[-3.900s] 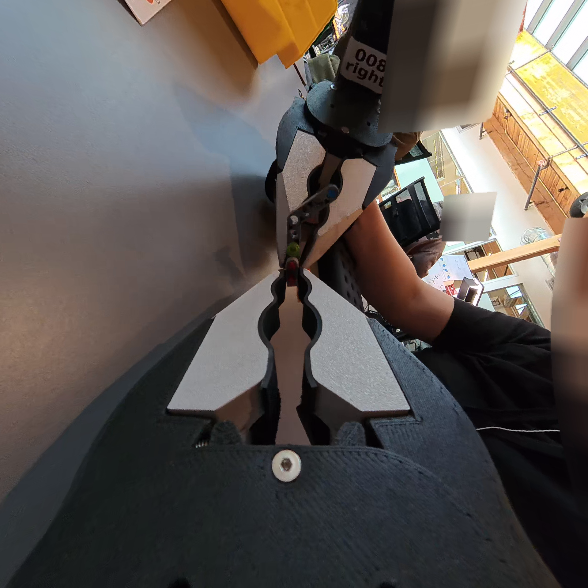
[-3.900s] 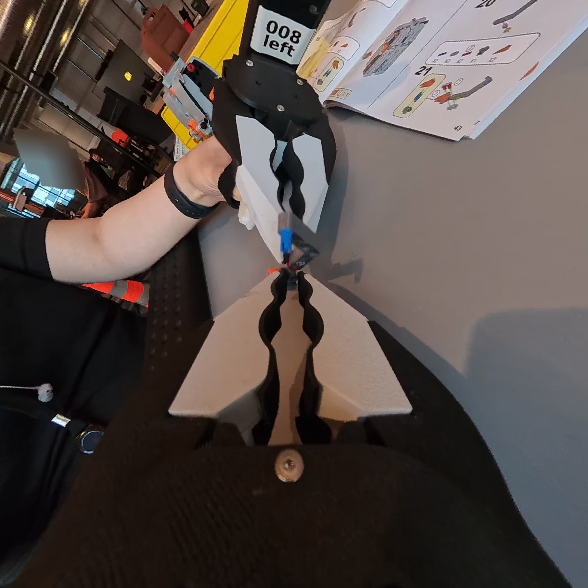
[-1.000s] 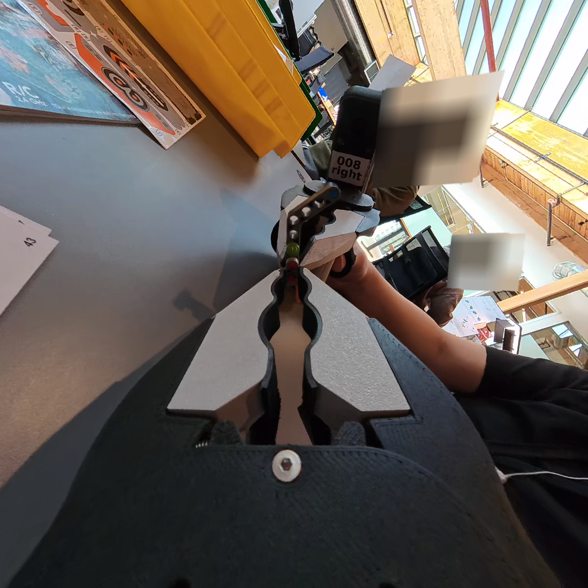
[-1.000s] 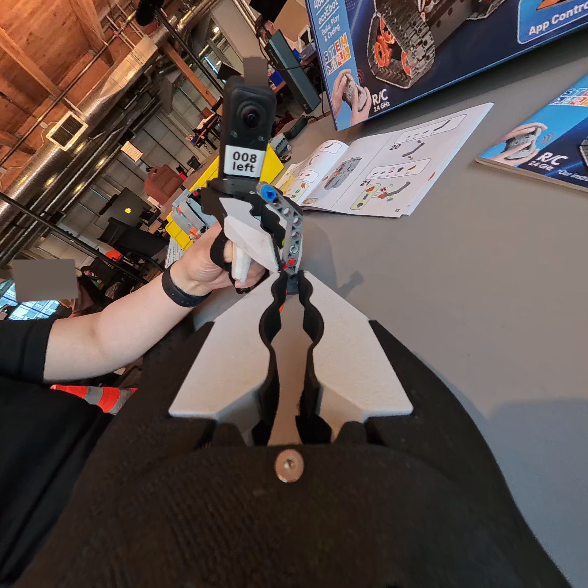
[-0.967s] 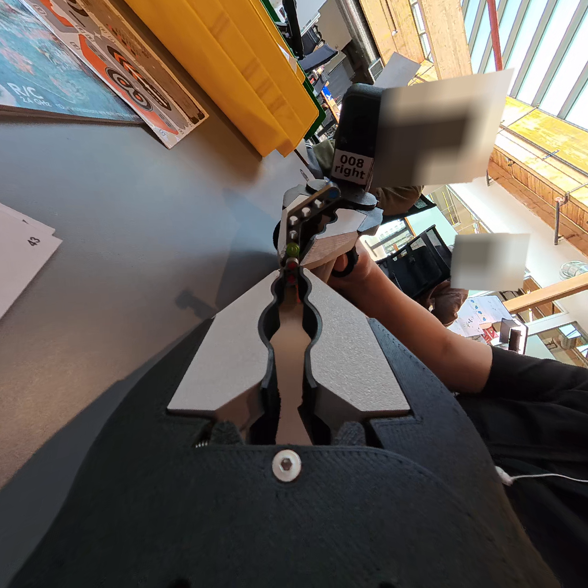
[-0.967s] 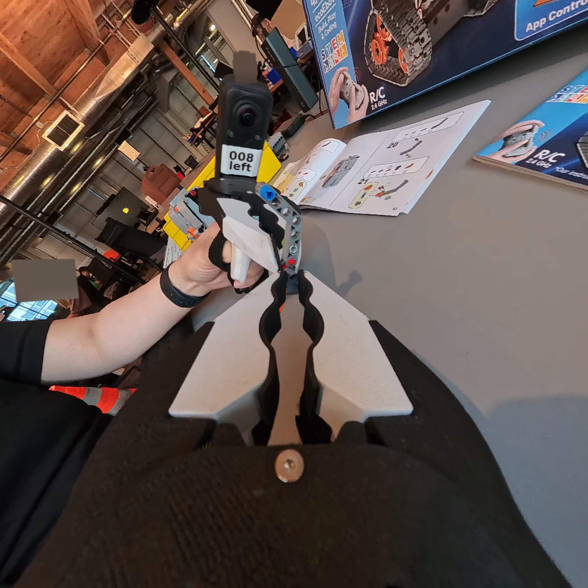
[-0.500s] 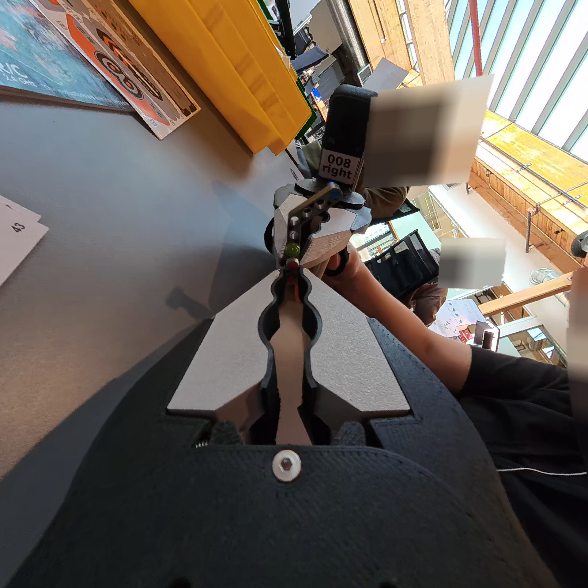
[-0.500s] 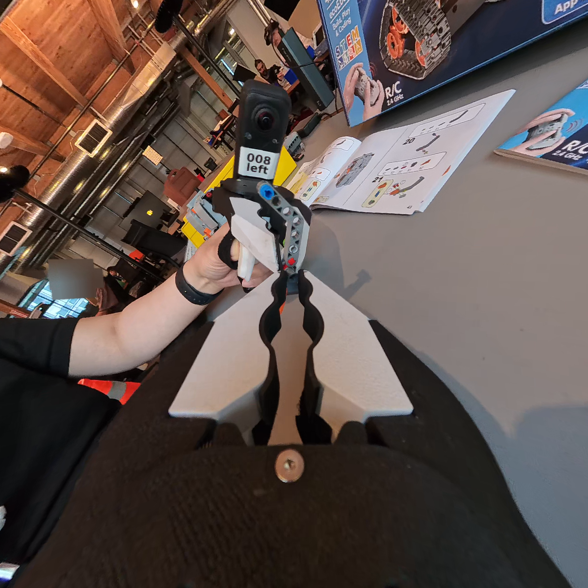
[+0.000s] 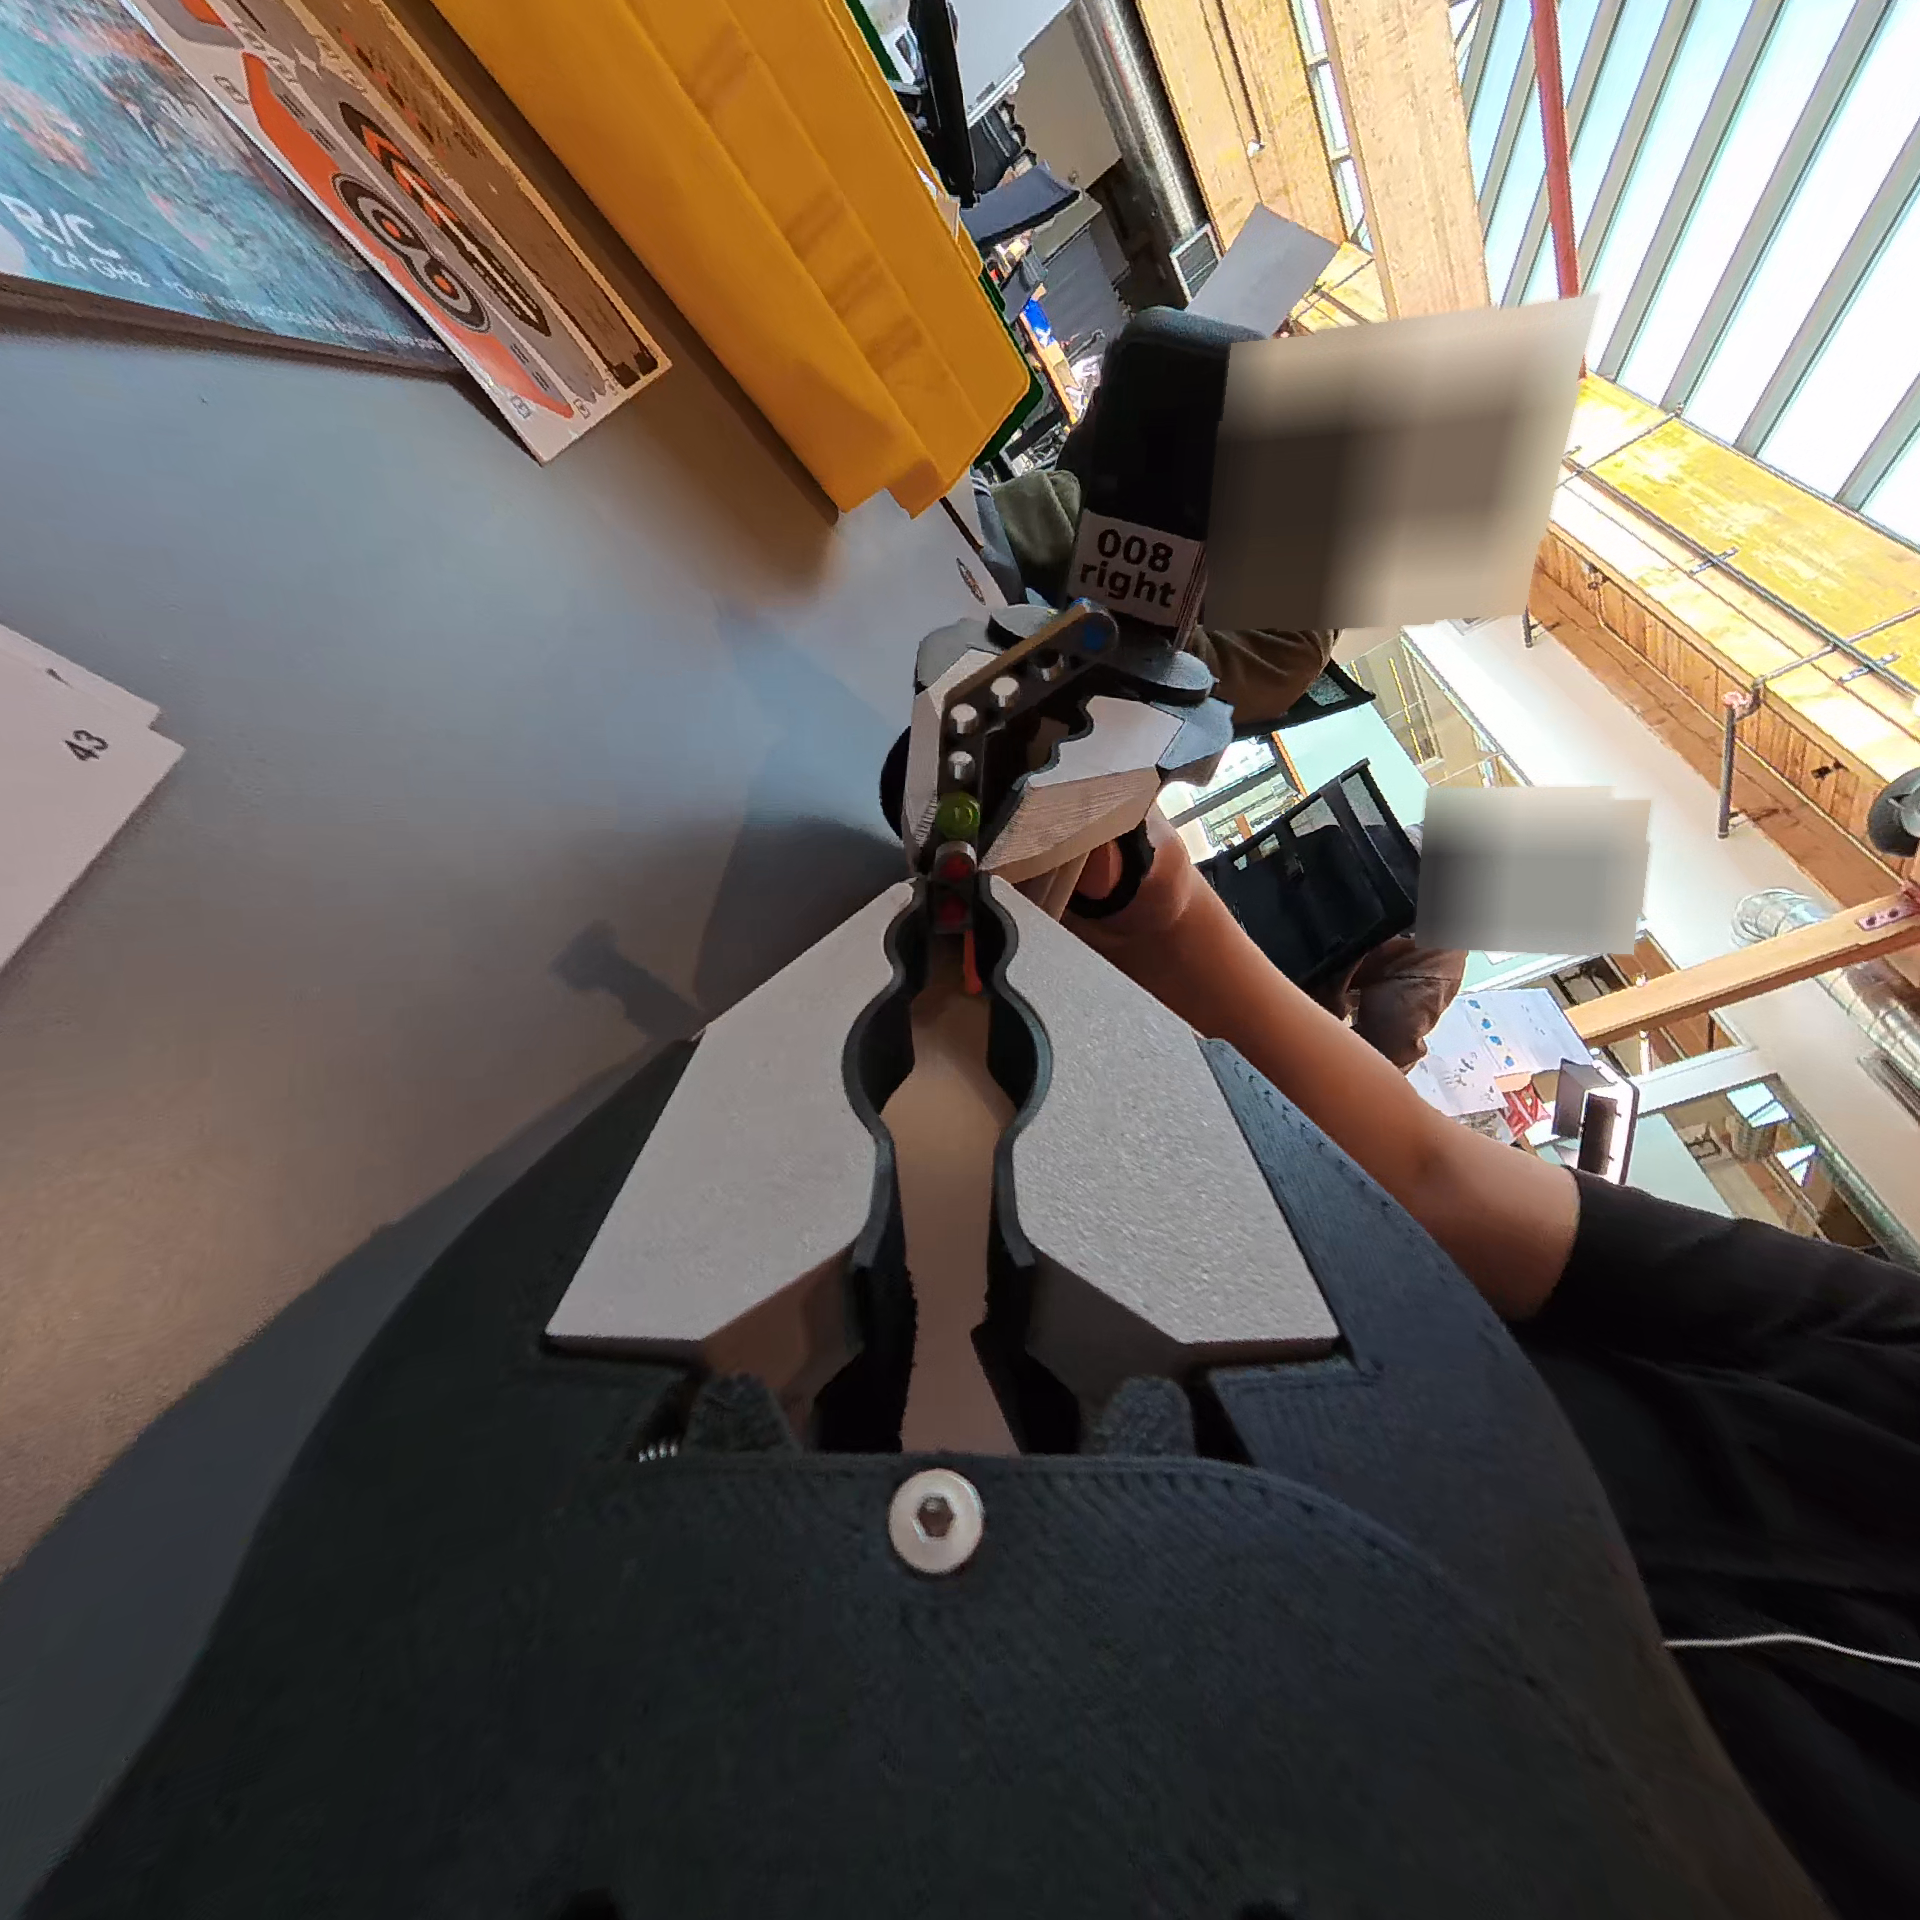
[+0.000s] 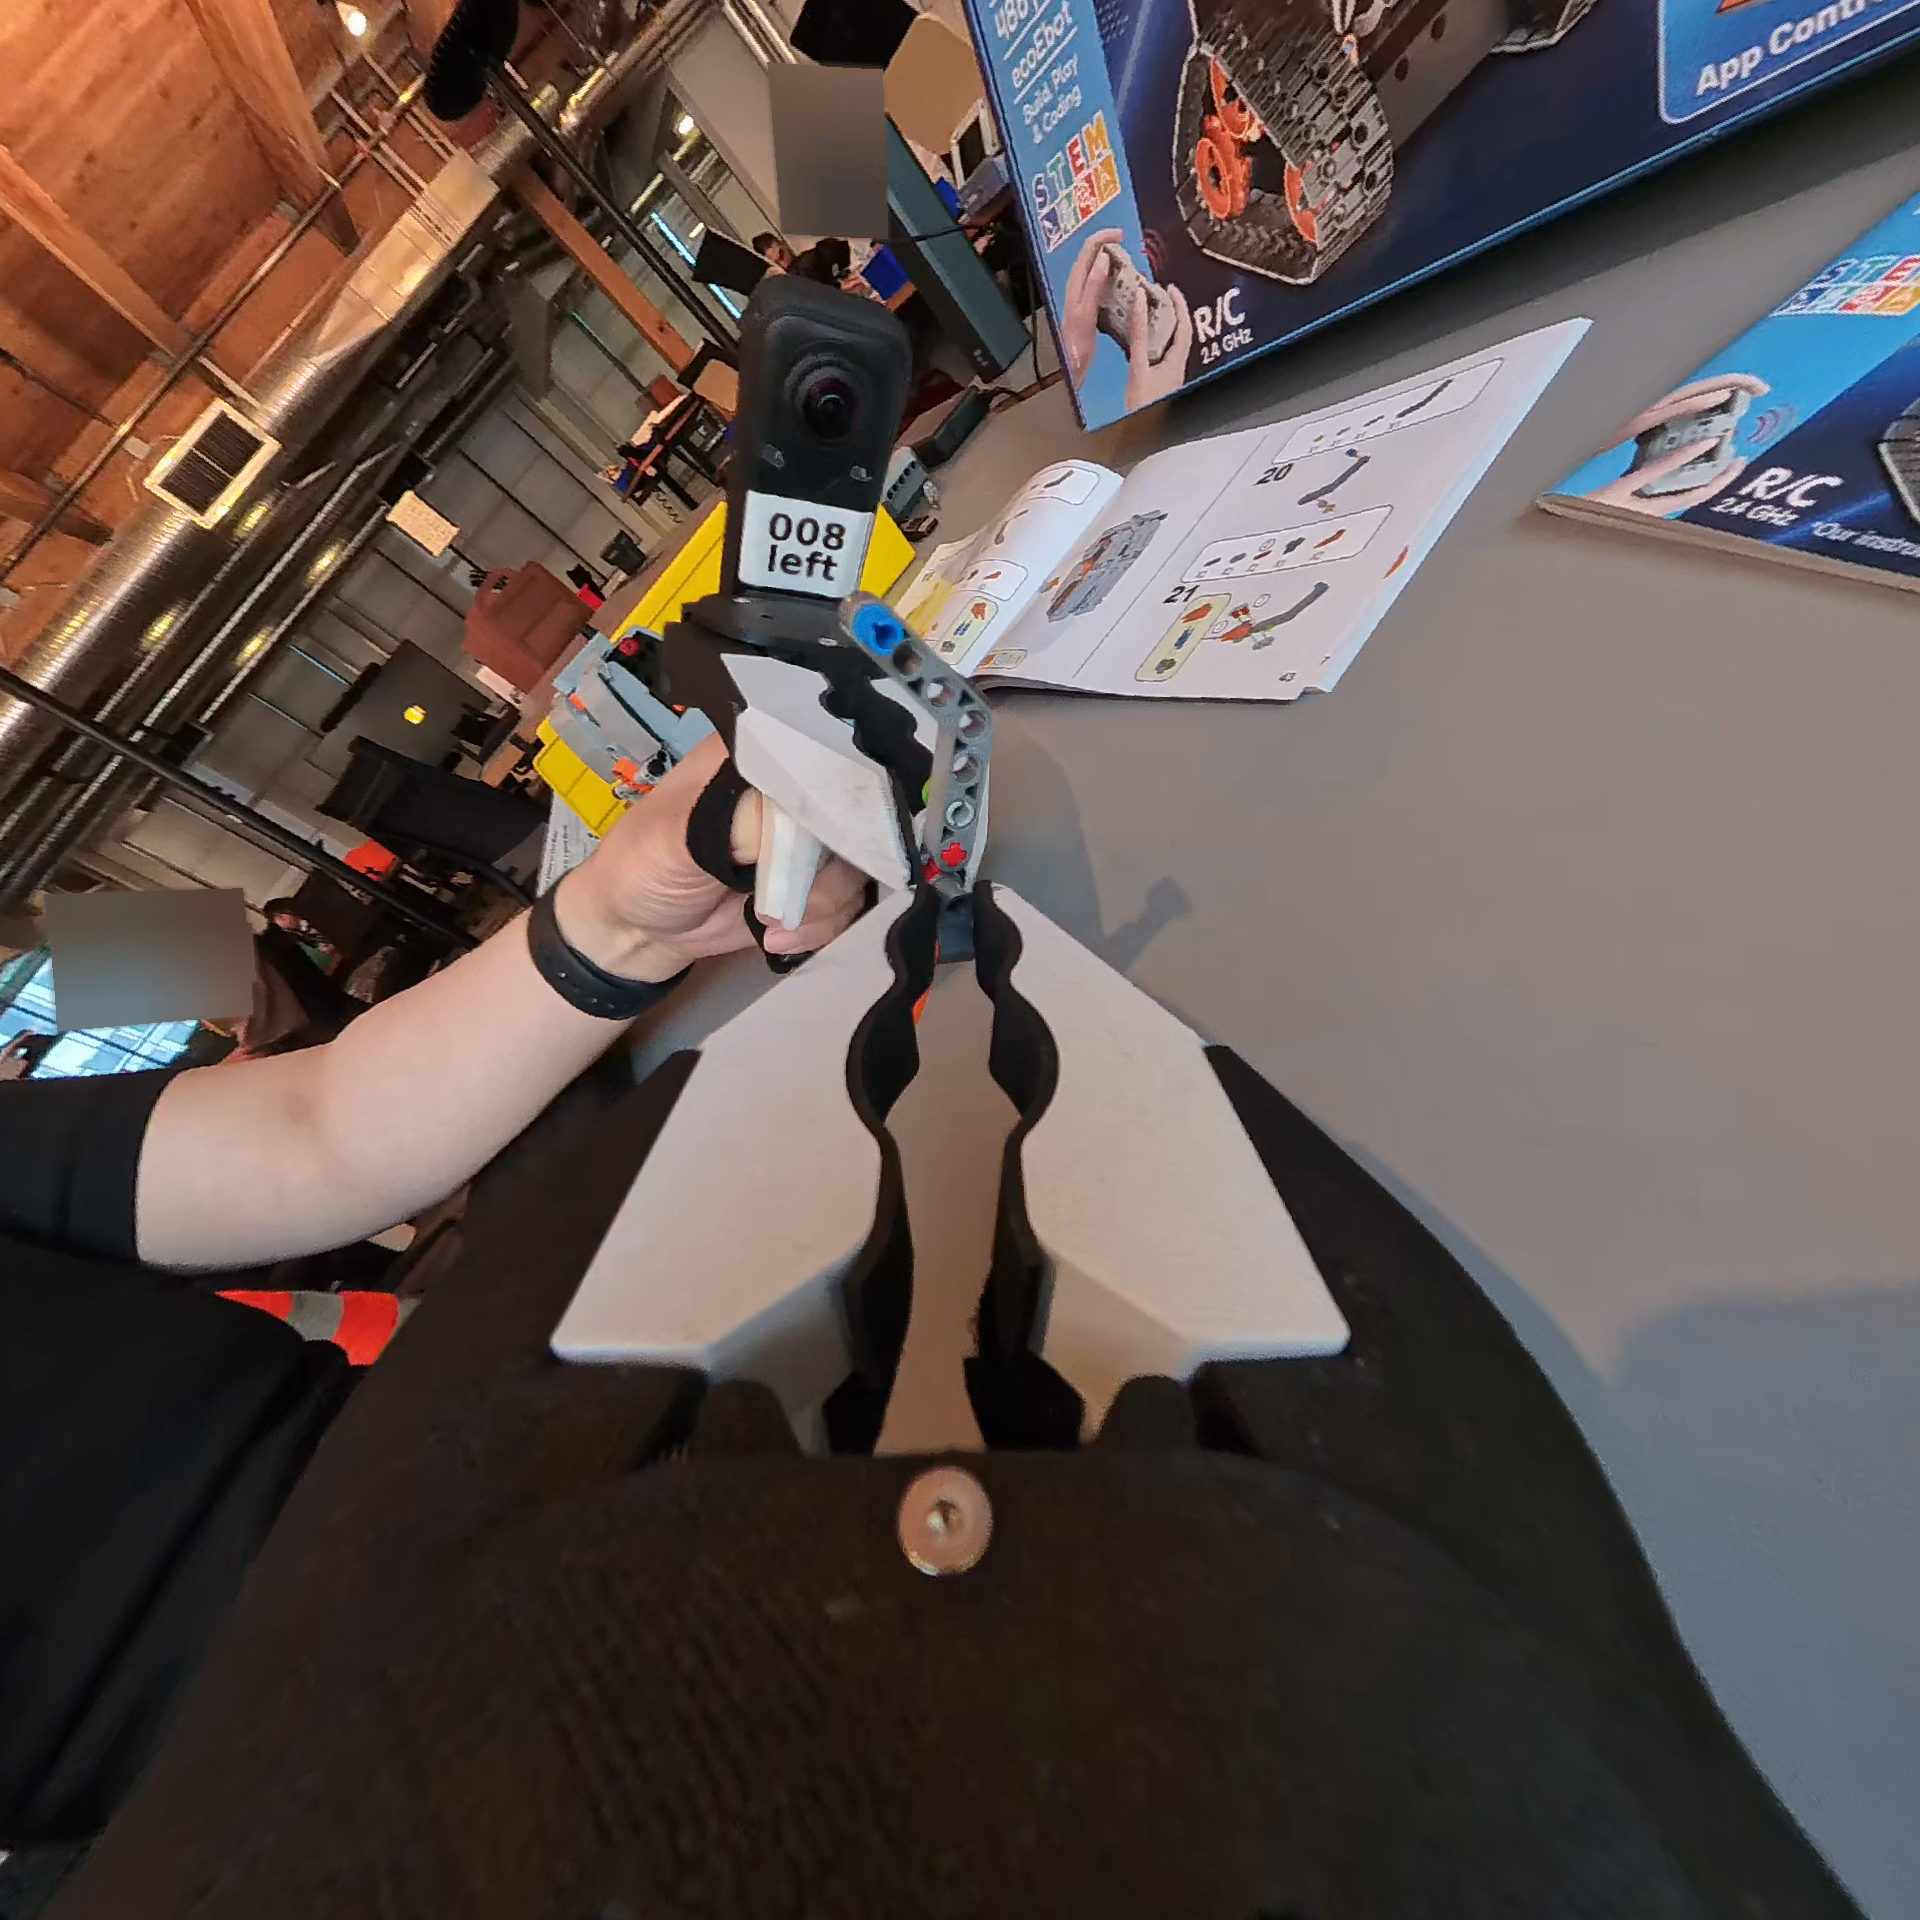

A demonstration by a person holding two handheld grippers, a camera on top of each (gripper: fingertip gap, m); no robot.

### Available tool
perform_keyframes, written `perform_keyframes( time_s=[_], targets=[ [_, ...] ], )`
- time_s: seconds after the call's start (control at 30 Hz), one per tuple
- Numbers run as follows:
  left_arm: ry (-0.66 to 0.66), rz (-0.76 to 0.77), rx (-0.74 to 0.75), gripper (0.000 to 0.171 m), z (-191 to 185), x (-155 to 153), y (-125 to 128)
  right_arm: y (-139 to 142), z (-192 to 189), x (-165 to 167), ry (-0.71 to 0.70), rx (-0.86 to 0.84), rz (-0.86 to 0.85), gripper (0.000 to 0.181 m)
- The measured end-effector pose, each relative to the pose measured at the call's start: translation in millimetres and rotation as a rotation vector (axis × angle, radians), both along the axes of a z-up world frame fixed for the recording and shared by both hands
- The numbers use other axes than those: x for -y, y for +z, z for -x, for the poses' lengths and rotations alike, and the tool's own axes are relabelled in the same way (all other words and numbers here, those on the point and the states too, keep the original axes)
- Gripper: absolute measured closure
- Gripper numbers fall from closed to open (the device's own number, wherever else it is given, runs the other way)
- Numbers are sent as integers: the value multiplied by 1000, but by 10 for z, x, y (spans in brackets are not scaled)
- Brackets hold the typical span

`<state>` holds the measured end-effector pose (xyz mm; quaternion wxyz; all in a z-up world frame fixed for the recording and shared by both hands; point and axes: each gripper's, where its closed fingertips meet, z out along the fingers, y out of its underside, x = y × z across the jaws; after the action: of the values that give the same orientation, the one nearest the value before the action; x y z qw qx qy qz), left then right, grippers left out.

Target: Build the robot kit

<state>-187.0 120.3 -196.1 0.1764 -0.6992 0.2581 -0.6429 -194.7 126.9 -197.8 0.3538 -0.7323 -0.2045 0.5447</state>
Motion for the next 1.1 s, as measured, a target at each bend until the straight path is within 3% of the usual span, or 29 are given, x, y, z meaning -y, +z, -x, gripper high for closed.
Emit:
perform_keyframes(
  time_s=[0.27,0.63,1.1],
  targets=[
    [7,-20,-5,166,-11,-13,0,4,-7,-6,1,-4,1,175],
    [42,-140,-118,166,-3,-48,-98,-82,-4,-47,-42,167,-115,175],
    [-53,19,-29,166,17,49,-76,-68,29,52,93,76,-27,175]
  ],
)
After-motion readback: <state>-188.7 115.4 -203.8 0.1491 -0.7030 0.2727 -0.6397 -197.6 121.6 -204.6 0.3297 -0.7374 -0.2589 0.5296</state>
